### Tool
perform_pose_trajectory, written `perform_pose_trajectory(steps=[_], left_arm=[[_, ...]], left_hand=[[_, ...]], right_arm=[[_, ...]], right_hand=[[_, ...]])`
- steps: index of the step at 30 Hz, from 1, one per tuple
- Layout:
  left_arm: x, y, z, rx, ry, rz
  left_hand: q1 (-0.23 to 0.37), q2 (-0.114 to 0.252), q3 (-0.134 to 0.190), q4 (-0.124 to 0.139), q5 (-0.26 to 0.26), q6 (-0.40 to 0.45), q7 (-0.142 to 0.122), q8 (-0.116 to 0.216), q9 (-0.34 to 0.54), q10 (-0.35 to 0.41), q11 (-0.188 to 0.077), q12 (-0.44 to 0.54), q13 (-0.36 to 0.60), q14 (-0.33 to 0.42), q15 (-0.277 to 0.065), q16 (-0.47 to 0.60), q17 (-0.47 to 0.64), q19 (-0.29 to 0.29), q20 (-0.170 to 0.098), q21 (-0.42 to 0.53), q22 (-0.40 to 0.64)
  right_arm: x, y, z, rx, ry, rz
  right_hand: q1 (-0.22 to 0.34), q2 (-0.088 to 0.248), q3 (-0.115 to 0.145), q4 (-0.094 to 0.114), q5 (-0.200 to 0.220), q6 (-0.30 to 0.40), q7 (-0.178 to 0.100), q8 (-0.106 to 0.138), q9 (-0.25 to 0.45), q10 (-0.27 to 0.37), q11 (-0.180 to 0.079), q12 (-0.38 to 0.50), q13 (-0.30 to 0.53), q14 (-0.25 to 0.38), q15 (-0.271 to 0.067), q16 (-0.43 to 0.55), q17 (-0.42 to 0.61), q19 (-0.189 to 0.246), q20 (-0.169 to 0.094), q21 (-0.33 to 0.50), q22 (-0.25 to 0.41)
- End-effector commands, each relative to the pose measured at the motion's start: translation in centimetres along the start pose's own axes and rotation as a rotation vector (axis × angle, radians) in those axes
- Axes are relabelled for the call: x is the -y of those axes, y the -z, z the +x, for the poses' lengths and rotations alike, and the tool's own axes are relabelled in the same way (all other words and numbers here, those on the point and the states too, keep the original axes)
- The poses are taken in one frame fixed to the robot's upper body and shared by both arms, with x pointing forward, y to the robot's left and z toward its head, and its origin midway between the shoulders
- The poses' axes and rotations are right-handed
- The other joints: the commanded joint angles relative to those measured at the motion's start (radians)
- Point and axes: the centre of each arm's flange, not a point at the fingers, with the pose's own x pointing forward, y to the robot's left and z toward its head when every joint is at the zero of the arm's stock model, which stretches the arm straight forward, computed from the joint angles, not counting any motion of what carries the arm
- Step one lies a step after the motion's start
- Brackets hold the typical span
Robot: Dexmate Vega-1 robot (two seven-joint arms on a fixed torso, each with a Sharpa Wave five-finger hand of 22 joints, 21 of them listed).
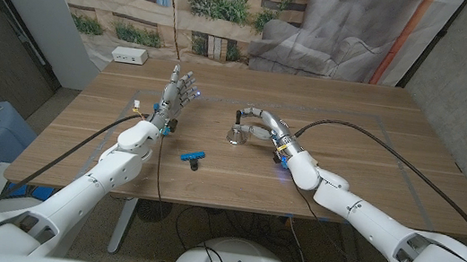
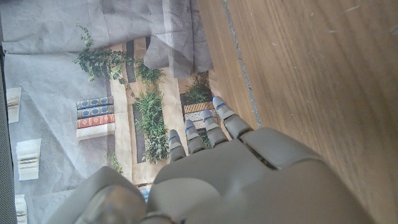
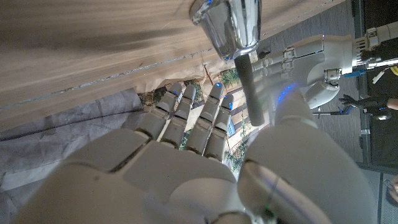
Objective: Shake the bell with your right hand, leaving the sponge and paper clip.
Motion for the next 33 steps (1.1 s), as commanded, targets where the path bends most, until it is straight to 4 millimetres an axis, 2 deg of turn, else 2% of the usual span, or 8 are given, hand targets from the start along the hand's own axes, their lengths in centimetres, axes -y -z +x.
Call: perform_pose_trajectory(steps=[1,16,17,33], left_arm=[[0.0,0.0,0.0,0.0,0.0,0.0],[0.0,0.0,0.0,0.0,0.0,0.0],[0.0,0.0,0.0,0.0,0.0,0.0],[0.0,0.0,0.0,0.0,0.0,0.0]], left_hand=[[0.003,0.008,0.0,0.007,0.007,0.0,-0.006,0.006,0.004,0.003,-0.006,0.006,0.005,0.009,-0.097,0.006,0.005,0.008,0.001,0.007,0.006],[0.003,0.008,0.0,0.007,0.007,0.0,-0.006,0.006,0.004,0.003,-0.006,0.006,0.005,0.009,-0.098,0.006,0.005,0.008,0.002,0.007,0.006],[0.003,0.008,0.0,0.007,0.007,-0.001,-0.006,0.006,0.004,0.004,-0.005,0.006,0.005,0.009,-0.098,0.005,0.005,0.008,0.001,0.007,0.006],[0.003,0.008,0.0,0.007,0.007,-0.001,-0.006,0.005,0.004,0.003,-0.008,0.006,0.005,0.009,-0.099,0.006,0.005,0.008,0.001,0.007,0.006]], right_arm=[[-0.4,-0.1,0.2,0.007,0.031,-0.008],[-1.3,-0.4,0.9,0.009,0.071,-0.032],[-1.3,-0.4,0.9,0.011,0.072,-0.032],[-1.6,-0.2,1.1,0.006,0.098,-0.038]], right_hand=[[0.004,0.007,-0.002,0.002,0.003,0.032,-0.003,0.012,0.004,0.04,-0.013,0.008,0.0,0.029,-0.128,0.014,0.001,0.018,-0.003,-0.001,0.004],[0.02,0.019,-0.005,0.003,0.002,0.115,-0.014,0.035,0.001,0.124,-0.03,0.005,-0.001,0.087,-0.153,0.041,0.001,0.048,-0.017,0.0,0.004],[0.025,0.022,-0.005,0.002,0.003,0.12,-0.016,0.035,0.001,0.144,-0.028,0.008,-0.001,0.091,-0.155,0.044,0.001,0.051,-0.018,-0.001,0.004],[0.096,0.055,0.009,-0.01,0.007,0.233,-0.036,0.063,-0.003,0.231,-0.032,0.003,-0.001,0.149,-0.169,0.076,0.006,0.075,-0.038,-0.003,0.004]])
